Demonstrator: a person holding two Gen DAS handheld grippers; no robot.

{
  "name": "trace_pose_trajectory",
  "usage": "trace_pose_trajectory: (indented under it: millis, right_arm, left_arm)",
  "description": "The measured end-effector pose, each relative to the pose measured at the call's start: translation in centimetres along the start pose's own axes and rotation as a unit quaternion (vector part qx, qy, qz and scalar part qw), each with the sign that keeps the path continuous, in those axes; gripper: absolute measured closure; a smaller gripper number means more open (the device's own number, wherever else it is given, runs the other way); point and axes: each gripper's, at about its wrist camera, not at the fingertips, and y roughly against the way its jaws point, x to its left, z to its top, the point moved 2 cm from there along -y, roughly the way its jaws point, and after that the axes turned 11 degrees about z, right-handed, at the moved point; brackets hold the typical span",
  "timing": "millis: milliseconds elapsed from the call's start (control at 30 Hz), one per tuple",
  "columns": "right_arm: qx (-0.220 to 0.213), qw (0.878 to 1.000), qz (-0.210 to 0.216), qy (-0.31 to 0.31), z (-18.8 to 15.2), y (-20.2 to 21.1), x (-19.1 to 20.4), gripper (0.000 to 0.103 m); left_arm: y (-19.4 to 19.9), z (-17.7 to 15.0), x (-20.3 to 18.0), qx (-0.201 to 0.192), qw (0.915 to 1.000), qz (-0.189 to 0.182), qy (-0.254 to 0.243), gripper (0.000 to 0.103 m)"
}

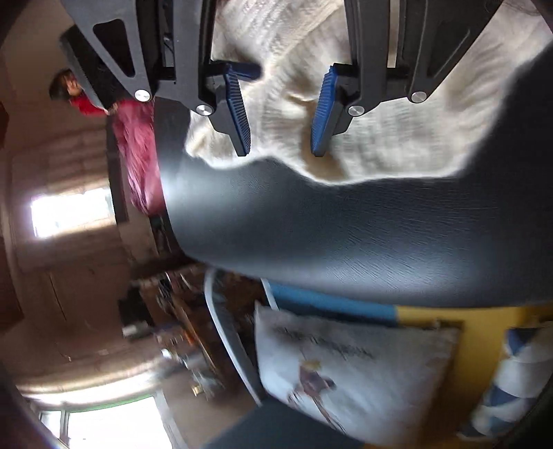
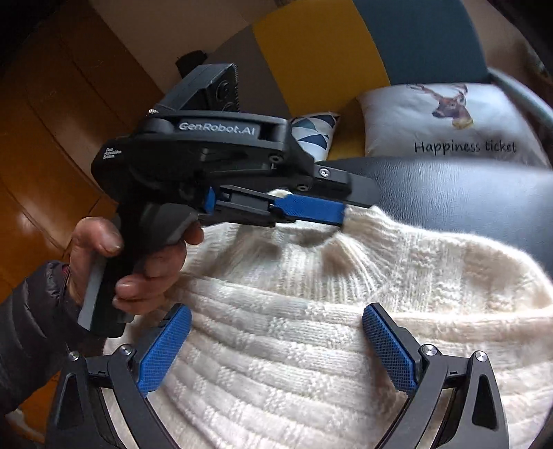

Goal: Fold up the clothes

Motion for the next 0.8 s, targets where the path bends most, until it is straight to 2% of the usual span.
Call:
trace_pose_trajectory:
  millis: [67, 100, 167, 233, 333, 433, 500, 533, 567, 600, 700, 800]
  right_arm:
    - [-0.015, 1.0, 0.014, -0.005, -0.5, 0.3, -0.4, 0.0]
    - [-0.021, 1.0, 0.019, -0.005, -0.7, 0.4, -0.5, 0.0]
    - [-0.033, 0.999, 0.027, -0.006, -1.2, 0.7, -0.6, 0.0]
    - [-0.043, 0.998, 0.033, -0.008, -1.5, 0.9, -0.7, 0.0]
    - [-0.047, 0.998, 0.035, -0.011, -1.7, 0.9, -0.7, 0.0]
    - [-0.044, 0.999, 0.027, -0.006, -1.9, 0.8, -0.4, 0.0]
    - [-0.045, 0.998, 0.03, -0.008, -1.8, 0.8, -0.6, 0.0]
    - [-0.046, 0.998, 0.032, -0.01, -1.7, 0.8, -0.7, 0.0]
    - [-0.047, 0.998, 0.034, -0.011, -1.7, 0.8, -0.8, 0.0]
    - [-0.048, 0.998, 0.035, -0.013, -1.6, 0.8, -0.9, 0.0]
    - [-0.039, 0.997, 0.055, -0.032, -1.4, 1.3, -1.0, 0.0]
    - [-0.043, 0.99, 0.107, -0.084, 0.0, 2.0, -1.5, 0.001]
  left_arm:
    - [-1.0, 0.1, -0.7, 0.02, 0.9995, -0.003, -0.024, 0.07]
    - [-0.9, 0.2, -1.5, 0.016, 0.9988, -0.014, -0.043, 0.083]
    - [-0.4, 0.3, -2.9, -0.001, 0.9962, -0.044, -0.075, 0.1]
    - [0.1, 0.5, -4.0, -0.029, 0.9924, -0.068, -0.098, 0.099]
    - [-2.6, 1.1, -1.3, -0.02, 0.9968, 0.031, -0.071, 0.101]
    - [-2.4, 1.2, -0.3, -0.035, 0.9983, 0.007, -0.047, 0.1]
    - [-2.2, 1.0, -1.0, -0.036, 0.9973, 0.023, -0.061, 0.099]
    - [-1.0, 0.6, -0.8, -0.05, 0.9971, 0.024, -0.052, 0.097]
    - [0.2, 0.2, -0.6, -0.064, 0.9966, 0.026, -0.044, 0.088]
    - [1.5, -0.2, -0.5, -0.079, 0.9959, 0.027, -0.036, 0.083]
    - [5.2, -1.4, 0.1, -0.121, 0.9921, 0.031, -0.012, 0.083]
    - [9.1, -5.2, 1.4, -0.172, 0.9811, 0.088, -0.015, 0.084]
